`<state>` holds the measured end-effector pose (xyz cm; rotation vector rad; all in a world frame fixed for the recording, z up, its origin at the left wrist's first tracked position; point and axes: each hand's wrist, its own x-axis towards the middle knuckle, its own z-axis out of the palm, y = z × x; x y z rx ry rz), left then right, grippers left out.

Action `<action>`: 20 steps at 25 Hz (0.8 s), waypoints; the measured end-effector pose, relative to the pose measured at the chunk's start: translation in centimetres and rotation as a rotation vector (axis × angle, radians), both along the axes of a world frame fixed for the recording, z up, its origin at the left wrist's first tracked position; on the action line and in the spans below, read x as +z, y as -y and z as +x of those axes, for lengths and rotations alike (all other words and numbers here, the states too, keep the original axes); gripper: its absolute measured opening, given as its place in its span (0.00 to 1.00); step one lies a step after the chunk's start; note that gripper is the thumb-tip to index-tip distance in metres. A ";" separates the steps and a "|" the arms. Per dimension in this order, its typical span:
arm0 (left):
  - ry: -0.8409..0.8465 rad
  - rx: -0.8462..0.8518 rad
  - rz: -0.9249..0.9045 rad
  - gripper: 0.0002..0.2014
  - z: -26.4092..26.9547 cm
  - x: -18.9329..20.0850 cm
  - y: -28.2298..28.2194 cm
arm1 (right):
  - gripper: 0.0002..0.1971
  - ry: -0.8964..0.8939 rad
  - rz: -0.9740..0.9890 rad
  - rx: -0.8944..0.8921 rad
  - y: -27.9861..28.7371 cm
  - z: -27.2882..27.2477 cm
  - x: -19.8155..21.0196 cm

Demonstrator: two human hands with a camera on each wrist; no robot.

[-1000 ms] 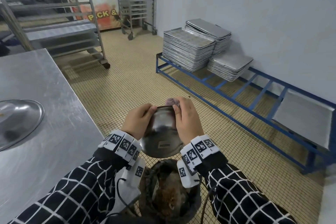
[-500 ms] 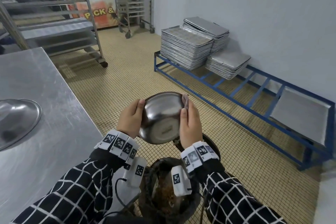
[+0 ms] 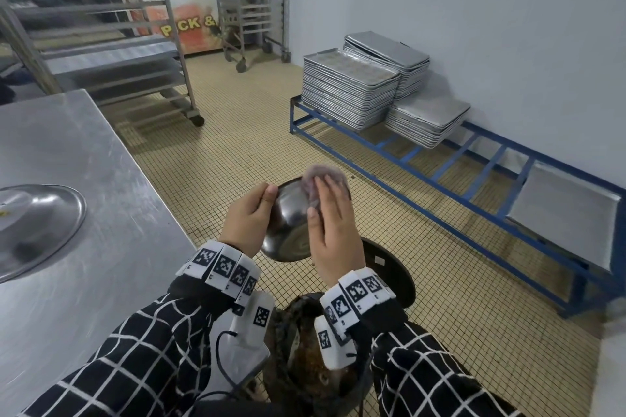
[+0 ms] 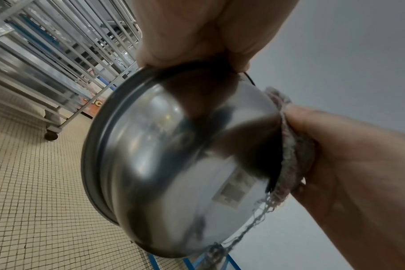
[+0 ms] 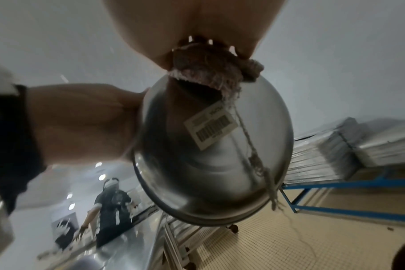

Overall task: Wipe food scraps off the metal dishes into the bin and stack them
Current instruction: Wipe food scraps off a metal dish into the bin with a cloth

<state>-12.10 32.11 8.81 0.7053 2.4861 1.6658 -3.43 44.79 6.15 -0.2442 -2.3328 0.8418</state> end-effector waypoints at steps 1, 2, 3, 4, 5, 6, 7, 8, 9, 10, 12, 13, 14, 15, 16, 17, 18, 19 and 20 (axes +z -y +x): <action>0.018 0.001 0.019 0.15 -0.1 0.0 0.2 | 0.25 0.005 -0.134 -0.035 -0.2 0.1 0.4; 0.033 0.011 0.042 0.15 -0.2 0.2 0.4 | 0.25 0.024 -0.269 -0.067 -0.5 0.4 0.8; 0.048 0.025 0.073 0.16 -0.2 0.3 0.6 | 0.24 0.066 -0.399 -0.103 -1.0 0.7 1.1; 0.067 0.033 0.112 0.16 -0.1 0.5 0.8 | 0.22 0.145 -0.514 -0.140 -1.8 0.8 1.0; 0.090 0.035 0.152 0.15 -0.1 0.6 0.8 | 0.21 0.239 -0.632 -0.170 -2.8 0.6 0.4; 0.108 0.033 0.184 0.15 0.0 0.7 0.8 | 0.23 0.322 -0.782 -0.185 -3.6 0.5 0.1; 0.117 0.030 0.202 0.15 0.1 0.8 0.8 | 0.29 0.360 -0.958 -0.178 -4.2 0.3 -0.3; 0.118 0.023 0.220 0.16 0.3 0.9 0.8 | 0.37 0.349 -1.169 -0.160 -4.6 0.3 -0.5; 0.113 0.017 0.240 0.19 0.5 0.8 0.7 | 0.40 0.295 -1.374 -0.144 -4.9 0.3 -0.5; 0.105 0.016 0.256 0.22 0.6 0.7 0.7 | 0.40 0.259 -1.499 -0.129 -4.9 0.6 -0.2; 0.076 0.020 0.248 0.23 0.5 0.1 0.8 | 0.32 0.272 -1.567 -0.040 -4.6 1.3 1.3; 0.063 0.017 0.240 0.20 0.4 -0.1 0.9 | 0.25 0.286 -1.540 -0.002 -4.4 1.5 1.9; 0.059 0.010 0.240 0.17 0.2 -0.5 0.9 | 0.18 0.311 -1.507 0.020 -4.3 1.6 2.4; 0.067 0.005 0.249 0.13 0.2 -0.6 1.0 | 0.14 0.328 -1.492 0.040 -4.1 1.6 2.9; 0.082 0.005 0.254 0.10 0.1 -0.7 1.1 | 0.14 0.359 -1.456 0.043 -3.9 1.4 2.9; 0.095 0.012 0.241 0.08 0.1 -0.8 1.4 | 0.15 0.387 -1.419 0.039 -3.7 1.2 2.8; 0.110 0.024 0.226 0.11 0.1 -1.0 1.7 | 0.16 0.426 -1.360 0.034 -3.4 0.9 2.6; 0.138 0.047 0.205 0.18 -0.1 -1.3 2.1 | 0.17 0.456 -1.300 0.030 -3.1 0.8 2.6; 0.181 0.082 0.195 0.25 -0.2 -1.4 2.7 | 0.16 0.482 -1.239 0.039 -2.8 0.4 2.3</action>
